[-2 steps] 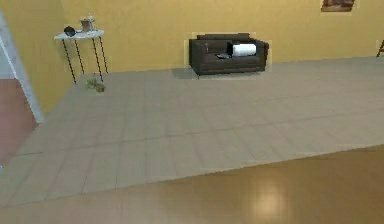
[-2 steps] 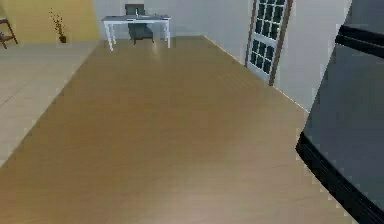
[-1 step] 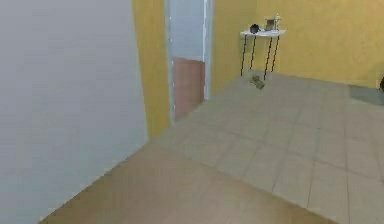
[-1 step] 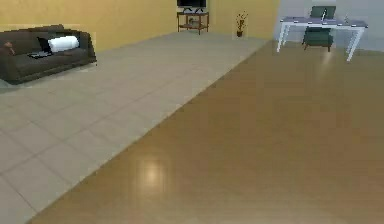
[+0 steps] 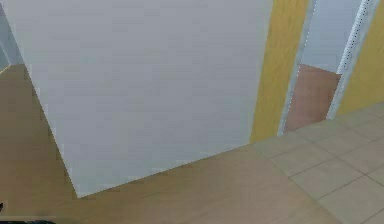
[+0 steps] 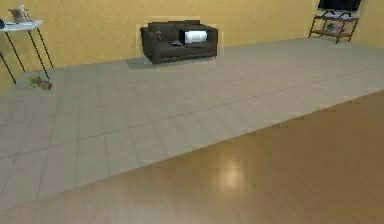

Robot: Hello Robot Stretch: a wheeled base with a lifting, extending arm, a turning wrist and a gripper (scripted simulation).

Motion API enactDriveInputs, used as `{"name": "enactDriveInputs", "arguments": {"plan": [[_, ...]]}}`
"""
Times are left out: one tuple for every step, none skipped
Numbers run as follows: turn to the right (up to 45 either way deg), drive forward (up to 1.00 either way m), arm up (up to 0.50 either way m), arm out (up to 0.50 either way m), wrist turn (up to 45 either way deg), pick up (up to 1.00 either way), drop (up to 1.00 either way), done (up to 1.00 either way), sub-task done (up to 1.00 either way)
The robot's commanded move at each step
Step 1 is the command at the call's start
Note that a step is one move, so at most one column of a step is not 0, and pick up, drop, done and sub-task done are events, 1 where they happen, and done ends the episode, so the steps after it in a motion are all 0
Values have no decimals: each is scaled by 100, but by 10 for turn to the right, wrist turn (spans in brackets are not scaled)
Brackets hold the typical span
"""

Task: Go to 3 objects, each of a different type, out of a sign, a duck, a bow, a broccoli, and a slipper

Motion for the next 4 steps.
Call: {"name": "enactDriveInputs", "arguments": {"plan": [[0, 20, 0, 0, 0, 0, 0, 0, 0], [390, 0, 0, 0, 0, 0, 0, 0, 0], [0, 100, 0, 0, 0, 0, 0, 0, 0], [0, 100, 0, 0, 0, 0, 0, 0, 0]]}}
